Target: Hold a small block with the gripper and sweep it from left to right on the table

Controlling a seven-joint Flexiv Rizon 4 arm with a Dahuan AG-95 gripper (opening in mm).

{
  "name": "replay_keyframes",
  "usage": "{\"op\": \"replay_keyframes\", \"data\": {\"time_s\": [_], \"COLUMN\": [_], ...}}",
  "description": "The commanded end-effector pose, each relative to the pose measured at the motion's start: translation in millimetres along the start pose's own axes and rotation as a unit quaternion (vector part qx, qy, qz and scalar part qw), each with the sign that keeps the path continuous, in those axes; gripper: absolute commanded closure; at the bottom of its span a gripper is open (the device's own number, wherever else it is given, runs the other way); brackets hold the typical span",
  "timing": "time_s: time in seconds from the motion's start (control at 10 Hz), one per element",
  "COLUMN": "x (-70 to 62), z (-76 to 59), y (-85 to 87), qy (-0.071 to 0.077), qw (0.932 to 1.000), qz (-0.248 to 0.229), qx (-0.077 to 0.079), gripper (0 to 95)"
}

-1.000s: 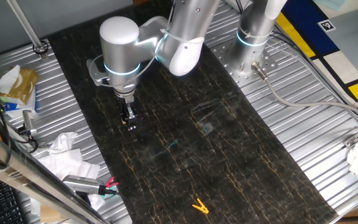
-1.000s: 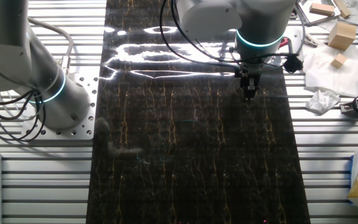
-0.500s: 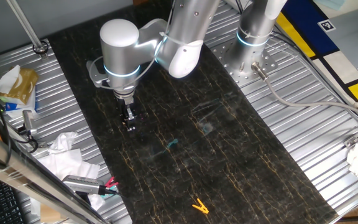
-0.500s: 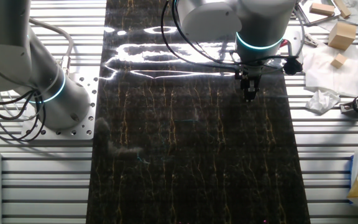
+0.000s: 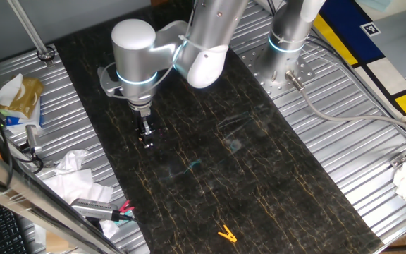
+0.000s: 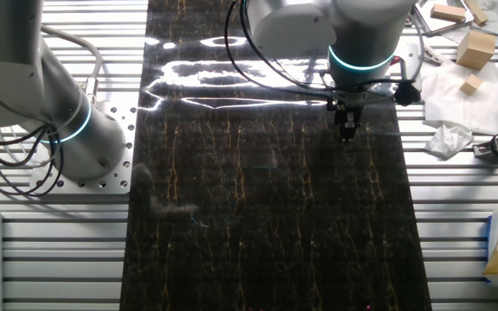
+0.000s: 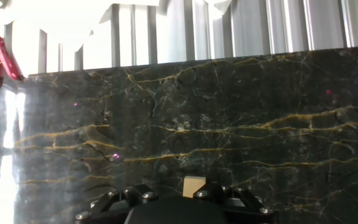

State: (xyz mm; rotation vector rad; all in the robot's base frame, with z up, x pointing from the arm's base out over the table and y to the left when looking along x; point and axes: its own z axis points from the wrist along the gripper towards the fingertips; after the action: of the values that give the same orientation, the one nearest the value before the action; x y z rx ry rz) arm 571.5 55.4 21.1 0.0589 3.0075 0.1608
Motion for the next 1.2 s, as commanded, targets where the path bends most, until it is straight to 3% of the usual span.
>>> {"op": "replay_keyframes", "data": {"time_s": [0.1, 1.2], "x": [-1.2, -5.1], "z": [1.7, -3.7], "y": [-0.2, 13.3], "qy": [-0.002, -0.002], "qw": [1.0, 1.0], "qz": [0.0, 0.005], "qx": [0.003, 0.006], "gripper": [38.0, 38.0]}}
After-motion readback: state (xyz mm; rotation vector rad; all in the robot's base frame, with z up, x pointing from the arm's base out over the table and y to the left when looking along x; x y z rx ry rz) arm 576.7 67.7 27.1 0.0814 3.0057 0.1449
